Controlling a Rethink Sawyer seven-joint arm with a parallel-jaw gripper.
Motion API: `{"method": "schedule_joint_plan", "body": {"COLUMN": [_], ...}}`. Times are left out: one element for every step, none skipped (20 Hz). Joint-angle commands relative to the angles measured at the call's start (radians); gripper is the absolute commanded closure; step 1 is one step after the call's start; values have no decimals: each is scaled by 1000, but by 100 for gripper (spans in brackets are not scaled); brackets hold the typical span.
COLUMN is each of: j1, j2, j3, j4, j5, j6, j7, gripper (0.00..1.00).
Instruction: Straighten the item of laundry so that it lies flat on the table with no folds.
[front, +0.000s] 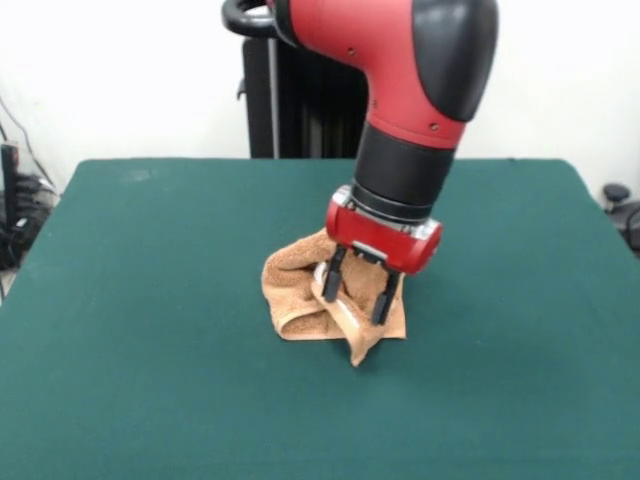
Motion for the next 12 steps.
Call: {"method": "schedule_joint_plan", "body": {"j1": [63, 75, 81, 82, 81, 78, 75, 75, 75, 69, 68, 66], "j2": [129, 137, 140, 144, 148, 150, 154, 156, 159, 159, 161, 162], "j3": [-3, -25, -37, -44, -43, -40, -33, -29, -26, -16, -13, -9], "j4": [7, -4, -7, -11, -12, -11, -11, -9, -7, -3, -5, -6], "j5": [8, 10, 12, 14, 19, 22, 27, 32, 36, 37, 39, 40], "j6": [84, 117, 124, 131, 117, 110, 94, 82, 70, 58, 51, 44], "j7": [269, 278, 282, 284, 283, 282, 282, 284, 286, 284, 283, 283], "gripper": [0, 0, 0, 0, 0, 0, 0, 0, 0, 0, 0, 0]}}
